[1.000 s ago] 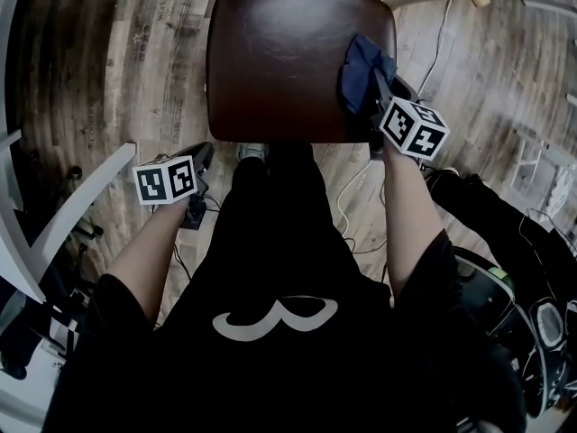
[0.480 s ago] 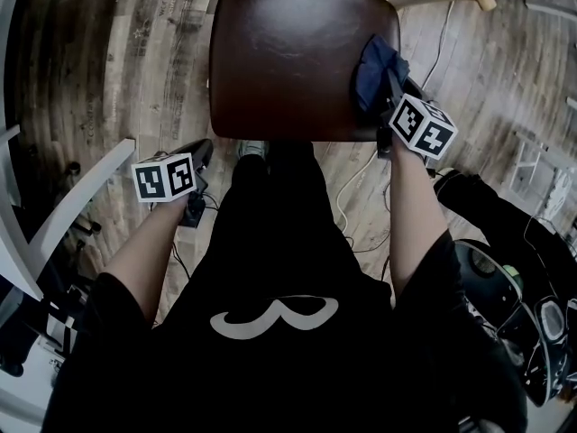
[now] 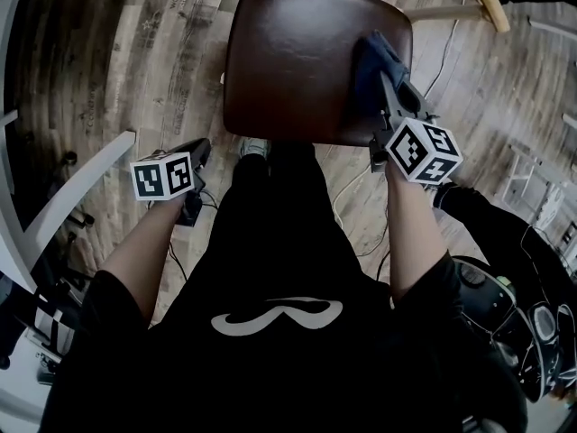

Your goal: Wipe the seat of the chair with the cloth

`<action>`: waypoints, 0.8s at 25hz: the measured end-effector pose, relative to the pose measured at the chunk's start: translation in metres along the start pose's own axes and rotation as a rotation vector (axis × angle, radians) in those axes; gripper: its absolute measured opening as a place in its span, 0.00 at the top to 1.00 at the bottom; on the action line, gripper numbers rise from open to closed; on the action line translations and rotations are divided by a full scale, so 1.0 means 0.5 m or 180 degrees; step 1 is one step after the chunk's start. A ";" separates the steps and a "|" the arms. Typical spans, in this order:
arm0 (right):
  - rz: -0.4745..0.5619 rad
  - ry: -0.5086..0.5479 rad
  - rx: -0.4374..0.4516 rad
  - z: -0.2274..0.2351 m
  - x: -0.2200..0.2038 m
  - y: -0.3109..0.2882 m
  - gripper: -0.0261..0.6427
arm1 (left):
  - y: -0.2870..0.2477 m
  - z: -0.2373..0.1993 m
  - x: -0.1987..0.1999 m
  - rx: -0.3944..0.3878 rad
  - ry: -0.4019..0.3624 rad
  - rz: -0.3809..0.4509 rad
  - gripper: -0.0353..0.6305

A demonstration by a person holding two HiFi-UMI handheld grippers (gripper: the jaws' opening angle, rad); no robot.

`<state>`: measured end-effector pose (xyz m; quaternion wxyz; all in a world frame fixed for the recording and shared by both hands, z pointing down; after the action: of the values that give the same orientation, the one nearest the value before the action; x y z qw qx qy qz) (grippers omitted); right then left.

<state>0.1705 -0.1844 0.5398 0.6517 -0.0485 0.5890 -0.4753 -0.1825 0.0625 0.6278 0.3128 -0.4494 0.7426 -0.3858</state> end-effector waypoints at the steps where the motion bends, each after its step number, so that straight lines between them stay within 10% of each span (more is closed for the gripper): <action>1: 0.0016 -0.0028 0.0154 -0.022 0.002 -0.006 0.88 | 0.002 -0.005 -0.002 0.0006 0.0009 0.0011 0.93; 13: -0.0163 -0.0844 0.1228 -0.279 -0.065 -0.078 0.88 | 0.033 -0.058 -0.032 0.0003 0.0103 0.0074 0.93; 20: -0.0520 -0.0626 0.1490 -0.396 -0.127 -0.114 0.88 | 0.041 -0.099 -0.071 0.0022 0.0199 0.0051 0.93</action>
<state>-0.0136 -0.0737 0.5614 0.6588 0.0102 0.3910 -0.6427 -0.2171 0.1155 0.6393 0.2939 -0.4301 0.7542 -0.3997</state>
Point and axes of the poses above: the fingertips, and each gripper's own axes: y backward along the fingers, z to its right, x out of its top, the point moved 10 cm from there along y, backward along the fingers
